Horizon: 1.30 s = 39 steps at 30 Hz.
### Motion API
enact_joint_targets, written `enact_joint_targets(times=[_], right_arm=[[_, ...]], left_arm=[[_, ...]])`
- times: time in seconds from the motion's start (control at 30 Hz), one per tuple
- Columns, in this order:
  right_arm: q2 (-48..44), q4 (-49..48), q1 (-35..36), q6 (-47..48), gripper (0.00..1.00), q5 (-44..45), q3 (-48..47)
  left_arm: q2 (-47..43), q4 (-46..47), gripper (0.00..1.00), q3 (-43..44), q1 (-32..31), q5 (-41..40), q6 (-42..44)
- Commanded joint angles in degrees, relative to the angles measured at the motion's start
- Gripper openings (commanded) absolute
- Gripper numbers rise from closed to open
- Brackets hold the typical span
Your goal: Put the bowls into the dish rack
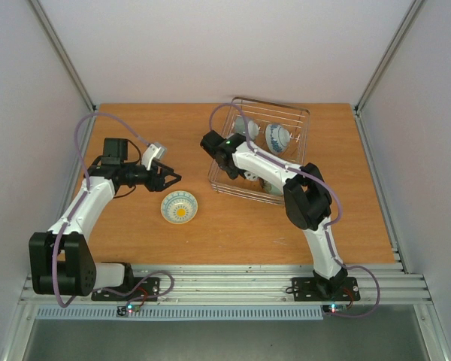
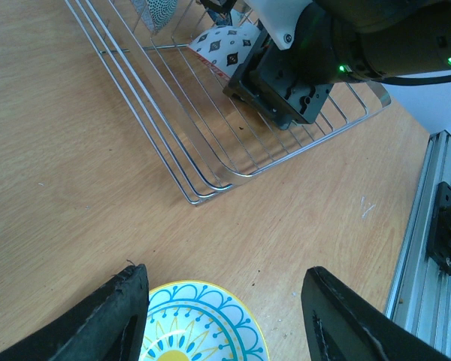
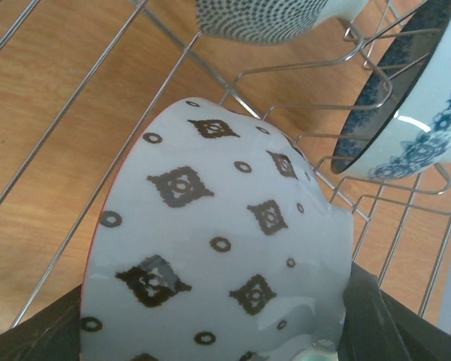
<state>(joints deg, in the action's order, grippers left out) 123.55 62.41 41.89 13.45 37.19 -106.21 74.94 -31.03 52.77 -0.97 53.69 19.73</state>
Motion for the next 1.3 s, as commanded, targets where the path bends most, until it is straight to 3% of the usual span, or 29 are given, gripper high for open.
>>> enact_joint_targets(times=[0.0, 0.53, 0.6, 0.67, 1.0, 1.1, 1.27], right_arm=[[1.88, 1.4, -0.9, 1.09, 0.08, 4.09, -3.89], [9.08, 1.46, -2.12, 0.96, 0.17, 3.73, -6.95], [8.97, 1.05, -2.08, 1.19, 0.26, 2.74, -6.84], [8.47, 0.41, -2.07, 1.44, 0.41, 1.32, -6.32], [4.74, -5.39, -1.99, 2.71, 0.86, -3.46, -1.51], [3.88, -6.75, -2.03, 2.83, 0.94, -4.43, -0.38], [2.57, -8.39, -2.04, 3.17, 0.98, -6.56, 1.16]], left_arm=[[-0.12, 1.43, 0.56, -0.48, 0.29, 0.93, 0.49], [-0.24, 0.82, 0.56, -0.57, 0.27, 0.89, 1.21], [-0.09, 0.49, 0.56, -0.4, 0.27, 1.28, 1.49], [-0.1, 0.32, 0.56, -0.39, 0.27, 1.41, 1.72], [0.01, 0.36, 0.56, -0.61, 0.27, 1.42, 2.07], [-0.1, 0.27, 0.56, -0.57, 0.27, 1.35, 2.07], [-0.18, 0.14, 0.56, -0.57, 0.27, 1.01, 2.2]])
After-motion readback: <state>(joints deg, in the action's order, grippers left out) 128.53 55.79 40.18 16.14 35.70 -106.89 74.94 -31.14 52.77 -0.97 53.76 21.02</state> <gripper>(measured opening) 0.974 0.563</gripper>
